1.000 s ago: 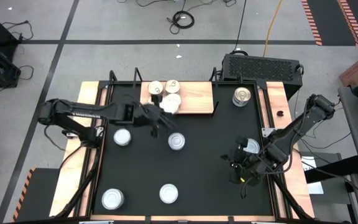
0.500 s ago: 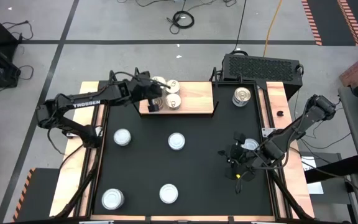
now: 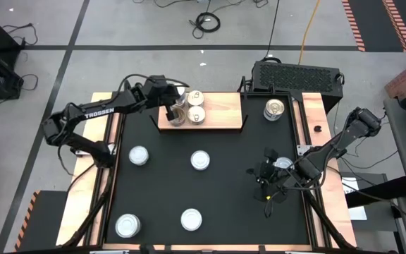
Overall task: Stack canned seafood by type on shelf
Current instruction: Stack the blue tuna can on top of the blue tuna can on the shelf
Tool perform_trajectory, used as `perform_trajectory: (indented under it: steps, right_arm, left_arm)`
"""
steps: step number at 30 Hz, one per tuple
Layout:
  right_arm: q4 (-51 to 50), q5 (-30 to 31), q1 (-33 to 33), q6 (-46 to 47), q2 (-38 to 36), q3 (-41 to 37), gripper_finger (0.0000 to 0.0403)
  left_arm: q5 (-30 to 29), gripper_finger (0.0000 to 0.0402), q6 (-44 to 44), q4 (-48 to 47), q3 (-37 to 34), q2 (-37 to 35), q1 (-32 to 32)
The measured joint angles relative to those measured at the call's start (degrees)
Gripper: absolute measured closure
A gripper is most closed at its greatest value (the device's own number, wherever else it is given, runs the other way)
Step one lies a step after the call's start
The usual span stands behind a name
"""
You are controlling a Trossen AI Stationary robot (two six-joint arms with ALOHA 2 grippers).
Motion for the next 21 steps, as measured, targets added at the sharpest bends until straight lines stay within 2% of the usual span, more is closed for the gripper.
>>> perform_trajectory:
  steps: [8, 21]
  right_arm:
    - [0.0, -0.1, 0.0, -0.2, 0.0, 0.0, 0.0403]
    - [0.0, -0.1, 0.0, -0.8, 0.0, 0.0, 0.0403]
  left_arm:
    - [0.9, 0.0401, 1.1, 1.1, 0.0, 3.7, 0.4]
    - [0.5, 0.0401, 0.2, 0.4, 0.0, 4.6, 2.1]
